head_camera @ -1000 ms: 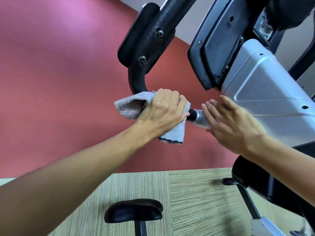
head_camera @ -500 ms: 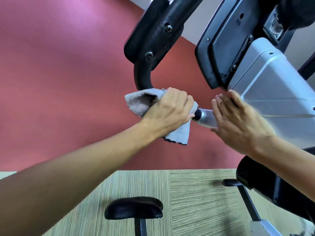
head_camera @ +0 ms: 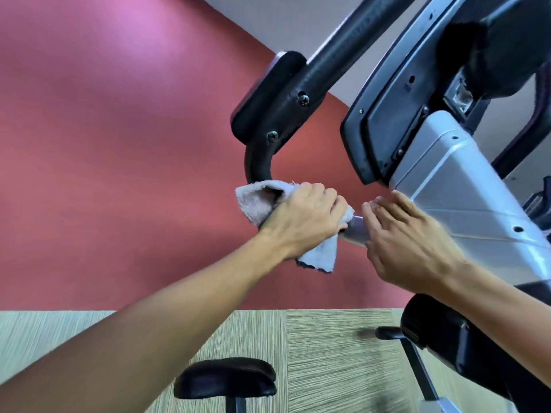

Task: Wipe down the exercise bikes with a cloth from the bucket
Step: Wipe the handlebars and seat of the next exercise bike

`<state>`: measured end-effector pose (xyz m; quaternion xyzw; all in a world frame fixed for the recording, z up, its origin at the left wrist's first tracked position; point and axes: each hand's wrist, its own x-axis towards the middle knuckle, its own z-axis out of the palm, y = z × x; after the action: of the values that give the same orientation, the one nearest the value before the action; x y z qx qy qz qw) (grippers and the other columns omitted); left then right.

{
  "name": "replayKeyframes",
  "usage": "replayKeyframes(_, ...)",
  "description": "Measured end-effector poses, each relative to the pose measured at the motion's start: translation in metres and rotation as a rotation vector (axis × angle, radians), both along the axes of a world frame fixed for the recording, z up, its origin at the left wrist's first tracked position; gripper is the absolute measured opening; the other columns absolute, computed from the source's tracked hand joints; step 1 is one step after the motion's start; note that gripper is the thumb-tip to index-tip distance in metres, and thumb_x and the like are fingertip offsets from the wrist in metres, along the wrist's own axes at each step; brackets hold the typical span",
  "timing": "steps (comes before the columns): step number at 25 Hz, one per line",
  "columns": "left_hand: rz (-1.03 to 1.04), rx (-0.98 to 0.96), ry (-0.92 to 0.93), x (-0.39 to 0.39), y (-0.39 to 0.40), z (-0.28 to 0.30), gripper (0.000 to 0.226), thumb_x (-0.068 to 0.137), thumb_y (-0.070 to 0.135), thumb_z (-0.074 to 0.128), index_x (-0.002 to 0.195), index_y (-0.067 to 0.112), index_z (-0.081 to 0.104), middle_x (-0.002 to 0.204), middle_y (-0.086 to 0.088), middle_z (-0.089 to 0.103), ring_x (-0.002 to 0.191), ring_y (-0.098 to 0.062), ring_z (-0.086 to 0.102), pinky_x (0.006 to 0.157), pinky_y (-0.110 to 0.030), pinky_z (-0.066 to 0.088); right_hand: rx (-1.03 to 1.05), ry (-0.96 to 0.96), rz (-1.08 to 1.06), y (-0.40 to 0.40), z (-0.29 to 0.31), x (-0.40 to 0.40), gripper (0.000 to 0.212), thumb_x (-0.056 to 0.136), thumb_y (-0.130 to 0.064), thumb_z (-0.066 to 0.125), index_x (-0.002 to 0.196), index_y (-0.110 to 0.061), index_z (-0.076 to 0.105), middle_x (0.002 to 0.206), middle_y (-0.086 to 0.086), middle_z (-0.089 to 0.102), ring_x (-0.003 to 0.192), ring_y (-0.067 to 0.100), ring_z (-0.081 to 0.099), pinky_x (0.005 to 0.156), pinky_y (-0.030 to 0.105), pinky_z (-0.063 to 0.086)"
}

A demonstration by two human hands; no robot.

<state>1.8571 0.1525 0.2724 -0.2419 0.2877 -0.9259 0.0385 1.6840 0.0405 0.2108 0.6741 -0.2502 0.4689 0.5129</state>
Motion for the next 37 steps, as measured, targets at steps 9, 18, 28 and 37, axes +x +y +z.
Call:
replayKeyframes(9, -0.542, 0.008, 0.155, -0.081, 0.15, 0.017, 0.044, 0.106, 0.047, 0.046, 0.122, 0.011, 0.067, 0.115, -0.009, 0.068, 0.106, -0.032, 0.064, 0.09, -0.044, 0.048, -0.162, -0.223, 0.478, 0.153, 0.056, -0.117, 0.058, 0.089, -0.024, 0.049, 0.144, -0.007, 0.04, 0.14, 0.013, 0.048, 0.13, 0.034, 0.043, 0.111, 0.047, 0.033)
replayKeyframes(18, -0.966, 0.079, 0.74, -0.098, 0.114, 0.069, 0.042, 0.103, 0.051, 0.046, 0.112, 0.017, 0.069, 0.101, -0.004, 0.068, 0.089, -0.031, 0.062, 0.074, -0.043, 0.045, -0.192, 0.017, 0.245, 0.146, 0.162, -0.13, 0.038, 0.098, -0.034, 0.055, 0.127, -0.009, 0.057, 0.12, 0.011, 0.059, 0.123, 0.034, 0.047, 0.123, 0.052, 0.01)
replayKeyframes(28, -0.858, 0.442, 1.347, -0.131, 0.156, 0.114, 0.042, 0.1, 0.052, 0.052, 0.084, 0.015, 0.062, 0.068, -0.015, 0.064, 0.063, -0.047, 0.059, 0.056, -0.036, 0.028, 0.248, 0.105, 0.445, 0.198, 0.178, -0.154, 0.028, 0.098, -0.023, 0.064, 0.124, -0.011, 0.07, 0.127, 0.0, 0.068, 0.123, 0.025, 0.058, 0.116, 0.04, 0.025)
replayKeyframes(37, -1.342, 1.281, 1.539, -0.243, 0.109, 0.221, 0.036, 0.108, 0.047, 0.037, 0.096, 0.017, 0.054, 0.079, 0.006, 0.06, 0.077, -0.026, 0.062, 0.067, -0.041, 0.047, 0.431, 0.132, 0.092, 0.214, 0.297, -0.248, 0.045, 0.091, -0.002, 0.048, 0.135, 0.006, 0.055, 0.148, 0.017, 0.051, 0.147, 0.035, 0.036, 0.124, 0.053, 0.015)
